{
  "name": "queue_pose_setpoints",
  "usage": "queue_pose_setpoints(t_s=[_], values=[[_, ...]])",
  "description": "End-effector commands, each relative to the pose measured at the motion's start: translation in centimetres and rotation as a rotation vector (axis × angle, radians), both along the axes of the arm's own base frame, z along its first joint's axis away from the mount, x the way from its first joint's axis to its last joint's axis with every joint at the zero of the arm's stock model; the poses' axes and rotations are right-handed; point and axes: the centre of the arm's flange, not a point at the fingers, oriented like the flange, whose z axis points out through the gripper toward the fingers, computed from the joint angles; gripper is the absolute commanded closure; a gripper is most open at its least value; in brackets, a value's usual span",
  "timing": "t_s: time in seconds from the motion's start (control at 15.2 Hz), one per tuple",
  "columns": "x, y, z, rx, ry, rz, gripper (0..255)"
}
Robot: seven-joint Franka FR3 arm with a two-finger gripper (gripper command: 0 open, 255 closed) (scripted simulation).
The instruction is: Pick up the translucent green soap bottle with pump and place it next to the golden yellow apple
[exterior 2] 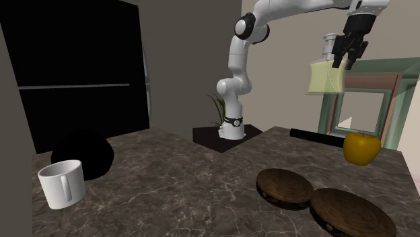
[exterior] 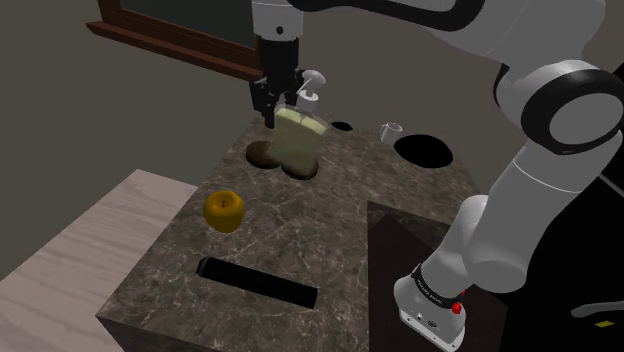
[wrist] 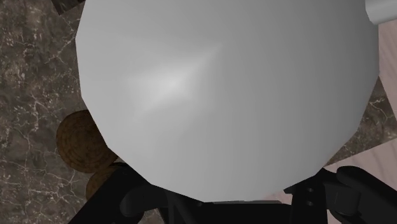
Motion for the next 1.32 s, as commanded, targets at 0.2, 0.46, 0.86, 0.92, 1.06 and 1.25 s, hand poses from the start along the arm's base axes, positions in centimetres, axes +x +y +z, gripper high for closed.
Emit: queue_pose_setpoints(t_s=[0.2,0.46,0.86,0.92,1.06,1.25], values=[[-0.1,-0.1,-2.6,0.0,-0.001,0.0,255],[-0.1,-0.1,-4.7,0.0,-0.001,0.0,255],[-0.1,-0.1,-7.9,0.0,-0.001,0.0,255],[-0.1,-0.1,-8.4,0.0,-0.001,0.0,255],[-0.1,-0.1,-9.5,0.0,-0.001,0.0,255],[-0.1,-0.1,-11.1,0.0,-0.001,0.0,255]])
